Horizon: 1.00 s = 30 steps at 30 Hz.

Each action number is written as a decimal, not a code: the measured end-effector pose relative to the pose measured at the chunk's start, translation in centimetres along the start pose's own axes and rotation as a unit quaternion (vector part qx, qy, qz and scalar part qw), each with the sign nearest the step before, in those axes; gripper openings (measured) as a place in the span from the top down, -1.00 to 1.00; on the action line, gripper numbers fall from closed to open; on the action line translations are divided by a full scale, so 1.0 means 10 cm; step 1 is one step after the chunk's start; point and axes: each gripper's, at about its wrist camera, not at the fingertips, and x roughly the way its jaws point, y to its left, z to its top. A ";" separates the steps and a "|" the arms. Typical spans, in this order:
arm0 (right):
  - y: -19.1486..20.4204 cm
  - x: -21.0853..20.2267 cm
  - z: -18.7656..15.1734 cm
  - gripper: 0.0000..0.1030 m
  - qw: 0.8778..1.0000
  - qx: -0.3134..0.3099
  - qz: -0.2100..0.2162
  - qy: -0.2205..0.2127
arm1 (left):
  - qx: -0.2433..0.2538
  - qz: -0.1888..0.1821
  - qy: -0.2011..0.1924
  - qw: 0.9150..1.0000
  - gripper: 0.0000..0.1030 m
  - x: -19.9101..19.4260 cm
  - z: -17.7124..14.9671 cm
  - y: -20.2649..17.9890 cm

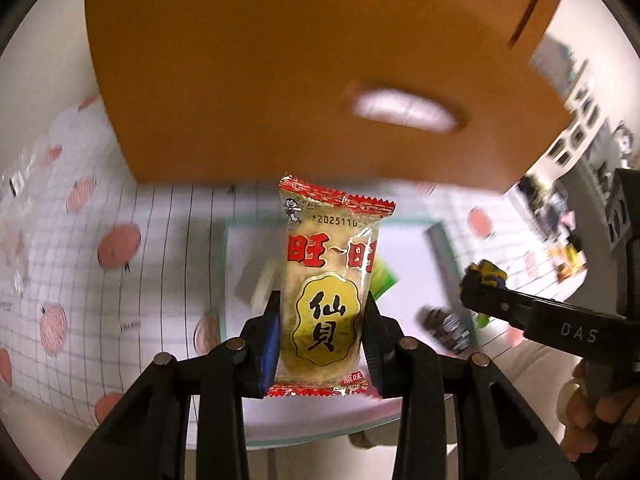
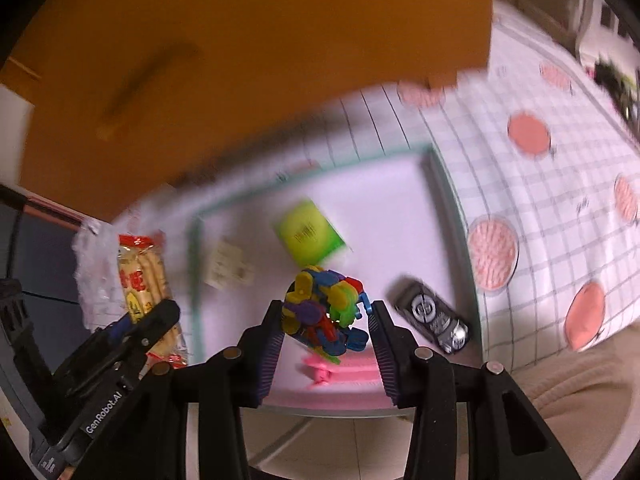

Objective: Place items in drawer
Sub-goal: 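Grasp the rice-cracker packet with the left tool while the right tool grasps the block toy, then carry the packet and block toy into the open drawer and release both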

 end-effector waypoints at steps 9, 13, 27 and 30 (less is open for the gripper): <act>0.55 -0.82 0.28 0.12 0.992 -0.067 0.018 -0.110 | 0.015 -0.028 -0.096 0.995 0.27 -0.71 0.48 -0.14; 0.74 -1.09 0.46 0.12 0.986 -0.097 0.010 -0.135 | 0.017 -0.025 -0.136 0.990 0.27 -0.97 0.77 -0.12; 1.05 -1.63 1.00 0.12 0.973 -0.132 -0.031 -0.185 | 0.024 -0.003 -0.191 0.981 0.27 -1.23 1.38 -0.08; 1.08 -1.64 1.11 0.12 0.973 -0.133 -0.038 -0.187 | 0.022 0.001 -0.188 0.982 0.27 -1.17 1.48 -0.08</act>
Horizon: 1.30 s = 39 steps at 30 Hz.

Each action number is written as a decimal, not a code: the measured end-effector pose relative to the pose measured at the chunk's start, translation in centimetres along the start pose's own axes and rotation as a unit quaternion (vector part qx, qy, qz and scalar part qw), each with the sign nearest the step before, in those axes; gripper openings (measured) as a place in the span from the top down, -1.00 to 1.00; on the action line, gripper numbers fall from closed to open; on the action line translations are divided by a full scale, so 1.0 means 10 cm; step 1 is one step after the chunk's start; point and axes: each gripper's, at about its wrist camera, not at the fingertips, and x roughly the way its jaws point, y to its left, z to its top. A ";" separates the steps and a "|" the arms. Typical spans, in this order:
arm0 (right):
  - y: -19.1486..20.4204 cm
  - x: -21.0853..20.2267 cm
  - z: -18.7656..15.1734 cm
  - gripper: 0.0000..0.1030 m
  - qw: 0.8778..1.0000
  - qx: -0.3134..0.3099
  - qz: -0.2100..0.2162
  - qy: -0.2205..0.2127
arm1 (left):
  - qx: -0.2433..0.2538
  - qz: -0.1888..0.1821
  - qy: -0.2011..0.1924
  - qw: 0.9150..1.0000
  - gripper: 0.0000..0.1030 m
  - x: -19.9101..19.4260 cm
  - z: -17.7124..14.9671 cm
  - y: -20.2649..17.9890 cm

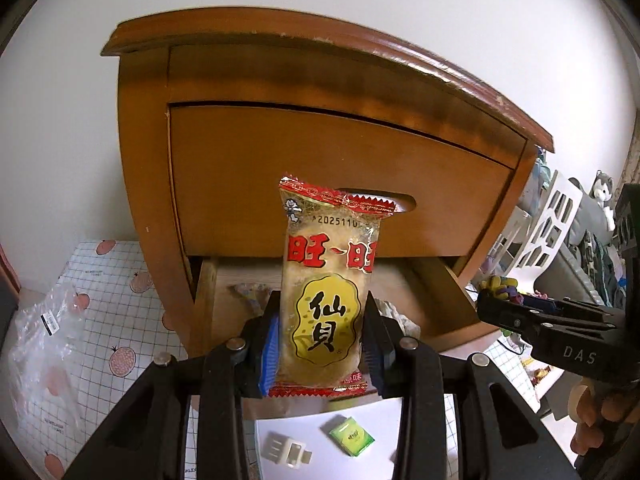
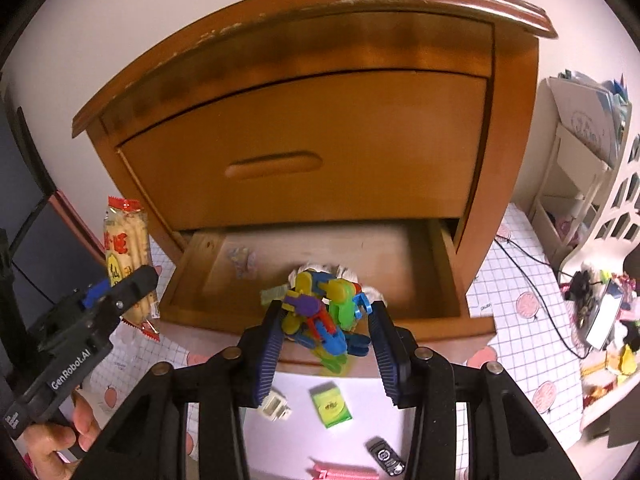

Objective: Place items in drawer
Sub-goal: 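Carry the packet and block toy into the open drawer and release both, then withdraw both tools from the drawer back over the white tray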

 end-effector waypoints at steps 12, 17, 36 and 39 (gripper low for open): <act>-0.01 0.45 0.09 0.12 0.999 0.006 -0.023 0.037 | -0.018 0.026 0.046 0.998 0.27 0.51 -0.07 0.14; 0.00 0.59 0.08 0.11 0.998 -0.005 -0.030 0.049 | -0.029 0.038 0.053 0.997 0.17 0.62 -0.09 0.24; -0.05 0.65 0.04 -0.81 0.999 0.017 -0.027 0.039 | -0.048 0.067 0.038 0.996 -0.75 0.57 -0.14 0.37; -0.06 0.65 0.02 -0.98 0.999 0.019 -0.030 0.035 | -0.047 0.073 0.027 0.996 -1.00 0.55 -0.15 0.38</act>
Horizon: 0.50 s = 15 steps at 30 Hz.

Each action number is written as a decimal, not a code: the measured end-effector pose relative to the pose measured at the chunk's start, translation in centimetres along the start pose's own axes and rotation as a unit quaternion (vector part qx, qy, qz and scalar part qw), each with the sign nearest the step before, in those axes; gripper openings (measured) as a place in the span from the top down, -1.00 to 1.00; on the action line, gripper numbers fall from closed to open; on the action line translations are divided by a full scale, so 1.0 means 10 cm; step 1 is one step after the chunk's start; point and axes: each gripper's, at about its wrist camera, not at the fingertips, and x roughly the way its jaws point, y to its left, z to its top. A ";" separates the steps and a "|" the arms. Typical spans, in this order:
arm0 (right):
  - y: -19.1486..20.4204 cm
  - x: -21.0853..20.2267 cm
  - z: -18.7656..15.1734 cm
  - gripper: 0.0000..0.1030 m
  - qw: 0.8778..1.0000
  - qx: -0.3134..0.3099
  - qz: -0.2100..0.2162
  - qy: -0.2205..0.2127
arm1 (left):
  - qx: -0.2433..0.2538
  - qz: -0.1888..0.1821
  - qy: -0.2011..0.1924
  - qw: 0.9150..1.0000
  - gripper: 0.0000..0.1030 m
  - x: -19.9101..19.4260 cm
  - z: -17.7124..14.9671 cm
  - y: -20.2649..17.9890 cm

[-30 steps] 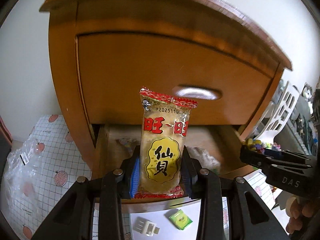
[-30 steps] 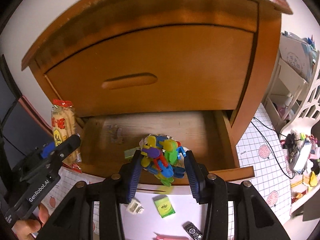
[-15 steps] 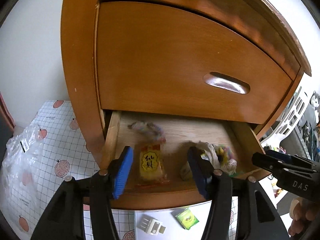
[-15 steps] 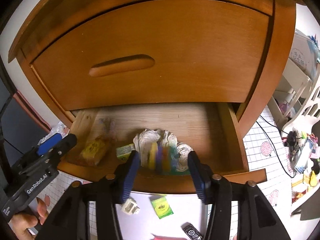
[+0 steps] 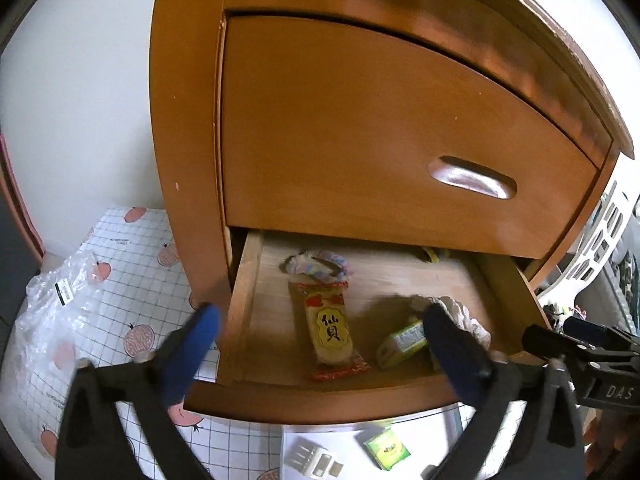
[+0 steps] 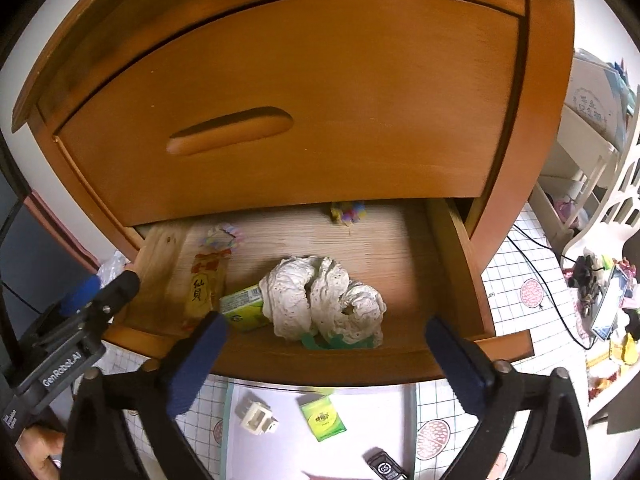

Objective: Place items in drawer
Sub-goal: 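Withdraw both tools from the drawer back over the white tray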

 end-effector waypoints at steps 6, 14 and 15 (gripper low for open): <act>-0.06 0.00 0.00 -1.00 1.000 0.016 0.005 -0.002 | -0.001 0.004 -0.006 1.000 -1.00 -0.04 -0.02 0.02; -0.08 -0.05 -0.04 -1.00 1.000 0.014 0.006 -0.012 | -0.004 -0.005 -0.039 0.999 -1.00 -0.19 -0.09 0.02; -0.08 -0.06 -0.04 -1.00 1.000 0.014 0.006 -0.014 | -0.003 -0.007 -0.043 0.999 -1.00 -0.22 -0.10 0.02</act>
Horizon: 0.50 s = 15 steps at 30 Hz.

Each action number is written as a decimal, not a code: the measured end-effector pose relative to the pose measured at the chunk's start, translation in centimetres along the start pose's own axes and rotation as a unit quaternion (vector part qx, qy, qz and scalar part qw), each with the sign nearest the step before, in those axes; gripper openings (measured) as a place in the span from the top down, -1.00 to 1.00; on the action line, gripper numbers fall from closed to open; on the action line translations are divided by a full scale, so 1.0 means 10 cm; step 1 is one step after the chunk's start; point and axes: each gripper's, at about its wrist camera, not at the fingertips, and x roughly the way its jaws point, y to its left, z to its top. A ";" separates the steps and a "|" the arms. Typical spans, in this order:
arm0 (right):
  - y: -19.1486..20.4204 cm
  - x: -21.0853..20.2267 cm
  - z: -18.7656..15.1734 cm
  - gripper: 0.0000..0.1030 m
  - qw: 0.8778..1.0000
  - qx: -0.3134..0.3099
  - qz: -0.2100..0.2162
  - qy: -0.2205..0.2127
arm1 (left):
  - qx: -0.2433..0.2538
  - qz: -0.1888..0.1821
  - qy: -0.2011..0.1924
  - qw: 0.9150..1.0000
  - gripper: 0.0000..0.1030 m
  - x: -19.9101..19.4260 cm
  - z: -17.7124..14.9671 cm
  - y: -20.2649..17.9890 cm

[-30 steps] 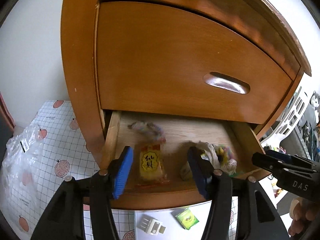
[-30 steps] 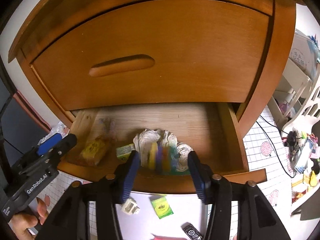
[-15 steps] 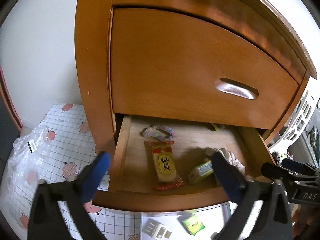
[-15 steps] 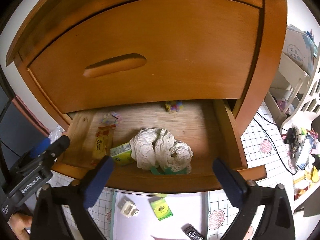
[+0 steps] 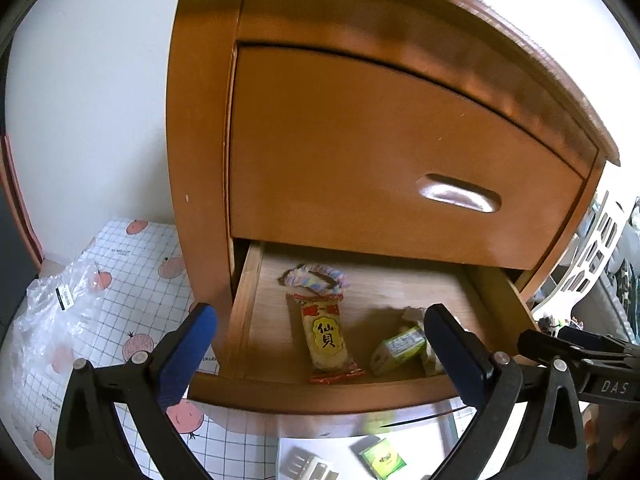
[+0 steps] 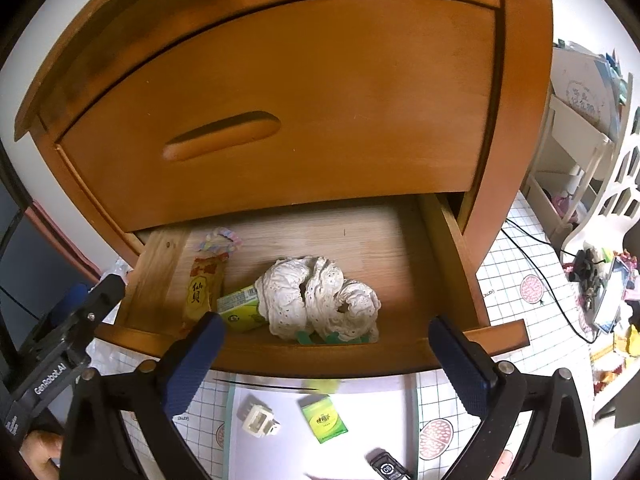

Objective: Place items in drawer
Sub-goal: 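Withdraw both tools from the drawer back over the white tray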

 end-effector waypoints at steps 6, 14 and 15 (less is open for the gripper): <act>-0.05 -0.11 -0.14 -1.00 1.000 0.002 0.017 -0.018 | -0.016 -0.013 -0.021 1.000 -1.00 -0.24 -0.09 -0.01; -0.11 -0.41 -0.50 -1.00 0.997 0.000 0.055 -0.060 | -0.002 -0.040 -0.043 0.998 -1.00 -0.61 -0.43 -0.14; -0.11 -0.43 -0.56 -1.00 0.996 -0.001 0.057 -0.062 | 0.002 -0.043 -0.042 0.998 -1.00 -0.63 -0.47 -0.16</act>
